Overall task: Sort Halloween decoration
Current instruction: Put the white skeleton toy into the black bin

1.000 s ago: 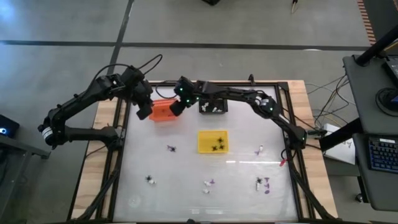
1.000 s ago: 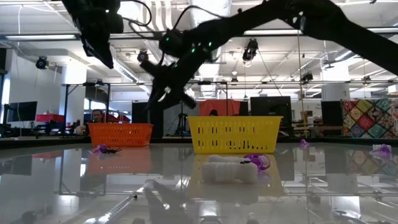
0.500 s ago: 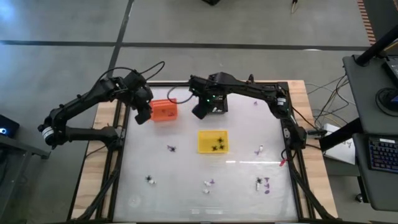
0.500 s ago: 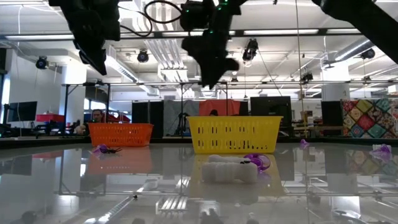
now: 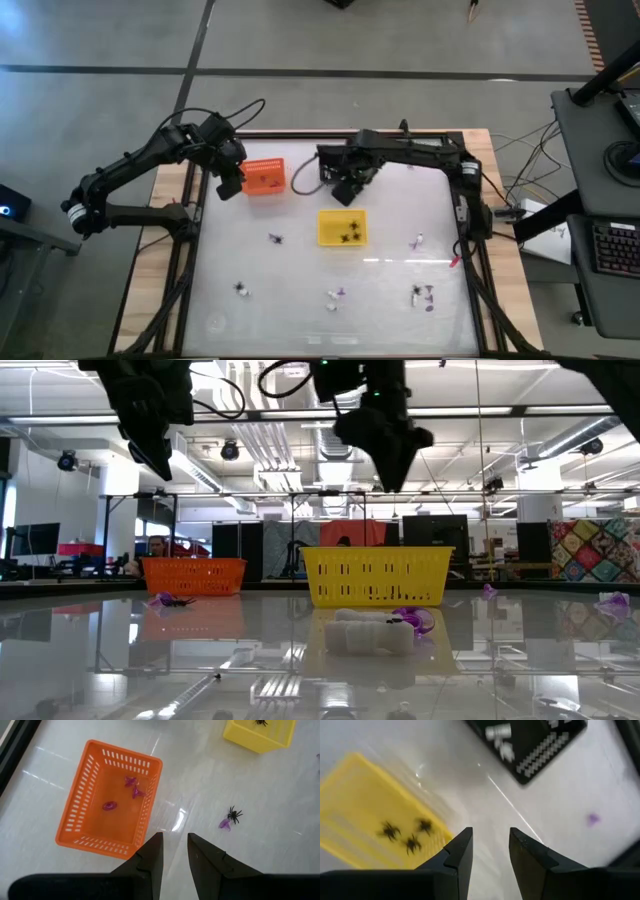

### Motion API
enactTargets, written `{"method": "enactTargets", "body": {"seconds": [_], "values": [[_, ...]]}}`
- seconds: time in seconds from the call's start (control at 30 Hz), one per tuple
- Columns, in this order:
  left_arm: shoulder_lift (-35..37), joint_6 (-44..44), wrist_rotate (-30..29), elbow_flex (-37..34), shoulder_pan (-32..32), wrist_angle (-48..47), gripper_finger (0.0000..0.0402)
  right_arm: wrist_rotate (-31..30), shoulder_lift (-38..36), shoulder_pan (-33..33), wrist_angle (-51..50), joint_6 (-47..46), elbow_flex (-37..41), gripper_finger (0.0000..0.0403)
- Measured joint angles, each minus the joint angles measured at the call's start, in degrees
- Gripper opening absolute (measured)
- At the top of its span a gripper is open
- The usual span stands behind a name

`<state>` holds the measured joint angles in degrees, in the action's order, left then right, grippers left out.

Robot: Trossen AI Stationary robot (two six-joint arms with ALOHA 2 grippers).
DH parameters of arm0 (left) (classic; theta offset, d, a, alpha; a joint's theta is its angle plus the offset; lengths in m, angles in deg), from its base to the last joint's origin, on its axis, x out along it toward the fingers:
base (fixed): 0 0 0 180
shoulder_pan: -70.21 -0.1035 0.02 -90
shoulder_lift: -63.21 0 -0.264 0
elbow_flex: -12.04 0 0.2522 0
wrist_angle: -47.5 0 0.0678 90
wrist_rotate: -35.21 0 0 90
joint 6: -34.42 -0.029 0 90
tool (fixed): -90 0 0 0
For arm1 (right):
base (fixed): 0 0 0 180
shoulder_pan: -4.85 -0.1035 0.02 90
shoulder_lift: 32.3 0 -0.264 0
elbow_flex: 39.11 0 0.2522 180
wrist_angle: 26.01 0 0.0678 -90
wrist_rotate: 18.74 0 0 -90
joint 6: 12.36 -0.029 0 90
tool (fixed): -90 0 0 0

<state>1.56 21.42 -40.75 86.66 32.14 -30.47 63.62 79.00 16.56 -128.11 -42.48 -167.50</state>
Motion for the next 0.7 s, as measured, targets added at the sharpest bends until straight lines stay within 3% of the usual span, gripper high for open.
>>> {"method": "enactTargets", "body": {"seconds": [0.7], "values": [[-0.1, -1.6, 0.0, 0.1, 0.0, 0.3, 0.0071, 2.3, -26.3, -7.1, 12.3, -42.9, 47.1, 0.0082]]}}
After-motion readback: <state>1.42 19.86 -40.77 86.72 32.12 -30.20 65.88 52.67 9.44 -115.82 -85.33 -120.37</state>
